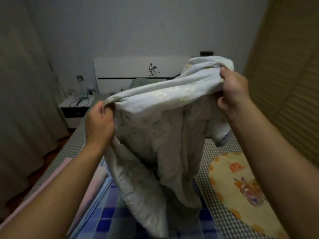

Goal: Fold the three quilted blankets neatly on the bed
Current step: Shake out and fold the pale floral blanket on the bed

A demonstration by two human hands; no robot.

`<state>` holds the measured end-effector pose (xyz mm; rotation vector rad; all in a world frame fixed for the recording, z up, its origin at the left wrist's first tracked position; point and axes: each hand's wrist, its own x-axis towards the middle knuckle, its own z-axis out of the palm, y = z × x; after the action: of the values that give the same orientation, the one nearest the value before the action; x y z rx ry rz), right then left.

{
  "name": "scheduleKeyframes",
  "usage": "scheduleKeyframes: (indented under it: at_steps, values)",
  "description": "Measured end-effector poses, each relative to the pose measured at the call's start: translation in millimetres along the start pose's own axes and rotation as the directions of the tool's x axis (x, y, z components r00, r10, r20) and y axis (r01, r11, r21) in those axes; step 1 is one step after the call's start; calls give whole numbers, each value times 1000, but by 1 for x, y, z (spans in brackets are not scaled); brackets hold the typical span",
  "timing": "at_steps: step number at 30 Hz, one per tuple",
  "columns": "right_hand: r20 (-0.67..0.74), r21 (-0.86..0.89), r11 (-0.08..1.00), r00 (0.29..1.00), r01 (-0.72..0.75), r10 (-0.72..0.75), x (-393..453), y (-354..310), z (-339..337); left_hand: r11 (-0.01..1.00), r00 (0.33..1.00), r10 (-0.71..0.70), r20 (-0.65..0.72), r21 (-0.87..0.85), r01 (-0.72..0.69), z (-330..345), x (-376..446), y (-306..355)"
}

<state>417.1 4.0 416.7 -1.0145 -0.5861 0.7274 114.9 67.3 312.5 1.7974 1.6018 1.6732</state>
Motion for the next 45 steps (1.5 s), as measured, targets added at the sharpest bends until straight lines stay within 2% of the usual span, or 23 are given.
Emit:
scheduleKeyframes:
  at_steps: [2, 4, 6, 7, 9, 11, 14, 17, 19, 20, 22, 24, 26, 28, 30, 33, 35, 37, 39, 40, 41, 43, 45]
  values:
    - [25, -168, 985, 999, 41, -37, 1, -8, 9, 962, 1000, 3, -5, 272, -2, -6, 26, -5]
    - [33, -353, 935, 999, -20, 34, -3, -9, 12, 891, 980, -186, -70, 408, 198, -9, 44, -17]
    - [66, -411, 909, 992, -70, 106, -12, -7, 15, 897, 908, -419, 18, 161, 411, -2, 47, -14]
    - [89, -415, 906, 987, -83, 131, -17, -6, 16, 869, 861, -477, 176, -51, 492, 4, 37, -5]
    - [136, -407, 906, 973, -118, 188, -26, -7, 18, 729, 796, -383, 468, -377, 572, 17, -4, 17]
    - [161, -343, 922, 957, -176, 243, -33, -10, 20, 795, 823, -181, 539, -413, 445, 24, -53, 30]
    - [166, -122, 899, 885, -420, 435, -43, -12, 19, 951, 888, -43, 459, -254, 177, 34, -121, 30]
    - [183, 77, 845, 841, -529, 510, -56, -9, 18, 984, 956, 27, 294, -179, 27, 41, -180, 36]
    - [200, 175, 821, 836, -544, 511, -61, -8, 21, 975, 935, 191, 299, -167, -146, 48, -211, 40]
    - [205, 213, 813, 839, -542, 505, -63, -9, 23, 971, 895, 211, 393, -187, -147, 51, -217, 40]
    - [189, 276, 810, 855, -518, 483, -63, -11, 27, 980, 761, 95, 642, -195, 42, 56, -215, 41]
    - [162, 339, 803, 871, -490, 463, -61, -17, 29, 982, 673, -17, 739, -115, 151, 67, -203, 38]
    - [148, 388, 789, 877, -476, 457, -59, -21, 27, 983, 640, -53, 767, -72, 167, 74, -192, 37]
    - [140, 399, 788, 881, -468, 452, -59, -23, 24, 958, 617, 23, 786, -193, 211, 78, -188, 38]
    - [134, 401, 796, 889, -452, 437, -54, -20, 17, 948, 697, 20, 717, -236, 215, 75, -186, 42]
    - [65, 320, 867, 922, -383, 383, -34, -16, -8, 930, 833, -170, 526, -195, 313, 56, -159, 43]
    - [72, 51, 937, 937, -345, 341, -24, -13, -33, 908, 872, -250, 422, -212, 362, 39, -129, 48]
    - [271, -325, 929, 923, -178, 272, -33, -8, -55, 886, 842, -278, 462, -214, 410, 28, -97, 61]
    - [600, -584, 787, 759, 199, 254, -63, 8, -59, 894, 814, -225, 536, -219, 391, 29, -73, 83]
    - [712, -630, 662, 643, 407, 282, -82, 23, -55, 912, 818, -172, 549, -226, 343, 32, -65, 95]
    - [762, -634, 497, 588, 592, 272, -97, 44, -51, 938, 835, -103, 540, -227, 262, 36, -59, 108]
    - [778, -617, 299, 621, 728, 93, -96, 74, -47, 974, 871, 46, 489, -217, 70, 39, -53, 132]
    - [618, -724, 358, 785, 590, -44, -77, 64, -52, 968, 857, 151, 493, -249, -27, 35, -55, 137]
